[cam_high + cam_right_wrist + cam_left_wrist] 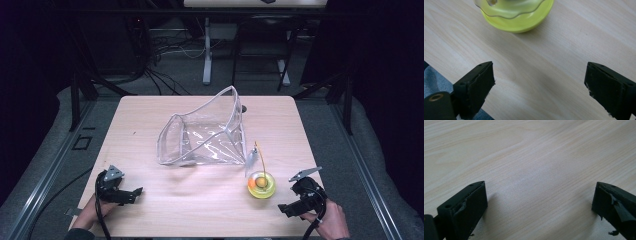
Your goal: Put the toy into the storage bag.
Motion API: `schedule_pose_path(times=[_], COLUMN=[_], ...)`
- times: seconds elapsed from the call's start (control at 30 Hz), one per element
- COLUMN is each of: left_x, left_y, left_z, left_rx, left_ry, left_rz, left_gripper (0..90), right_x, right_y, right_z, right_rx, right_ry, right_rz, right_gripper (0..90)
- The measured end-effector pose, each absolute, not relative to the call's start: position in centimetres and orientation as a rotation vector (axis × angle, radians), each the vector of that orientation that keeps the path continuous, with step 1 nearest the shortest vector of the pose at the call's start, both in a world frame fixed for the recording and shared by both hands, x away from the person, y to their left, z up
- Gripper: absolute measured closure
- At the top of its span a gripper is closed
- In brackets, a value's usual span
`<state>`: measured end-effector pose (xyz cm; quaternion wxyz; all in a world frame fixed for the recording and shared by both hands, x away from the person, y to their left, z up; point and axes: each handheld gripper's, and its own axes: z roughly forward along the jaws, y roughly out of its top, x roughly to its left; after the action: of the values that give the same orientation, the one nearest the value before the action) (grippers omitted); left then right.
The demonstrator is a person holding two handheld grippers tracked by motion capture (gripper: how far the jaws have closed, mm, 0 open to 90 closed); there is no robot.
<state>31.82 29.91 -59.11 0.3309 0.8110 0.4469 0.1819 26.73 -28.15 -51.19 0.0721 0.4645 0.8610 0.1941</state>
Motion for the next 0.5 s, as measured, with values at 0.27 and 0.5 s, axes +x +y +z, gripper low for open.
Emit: schedule_pose_path(times=[0.27,0.5], left_x=[31.8,31.7], left_y=[29.9,29.9], left_z=[-59.1,-59.2], left_rx=[2.119,2.114], left_ry=[1.17,1.169], left_rz=[0.477,0.479], left_gripper=[0.0,0.0], right_x=[27.3,27.7], right_y=[-27.5,-27.0], right_z=[-50.5,-49.8], right_rx=[1.373,1.353], right_ry=[2.607,2.625], right_rz=[0.594,0.601], right_gripper=[6.4,5.5])
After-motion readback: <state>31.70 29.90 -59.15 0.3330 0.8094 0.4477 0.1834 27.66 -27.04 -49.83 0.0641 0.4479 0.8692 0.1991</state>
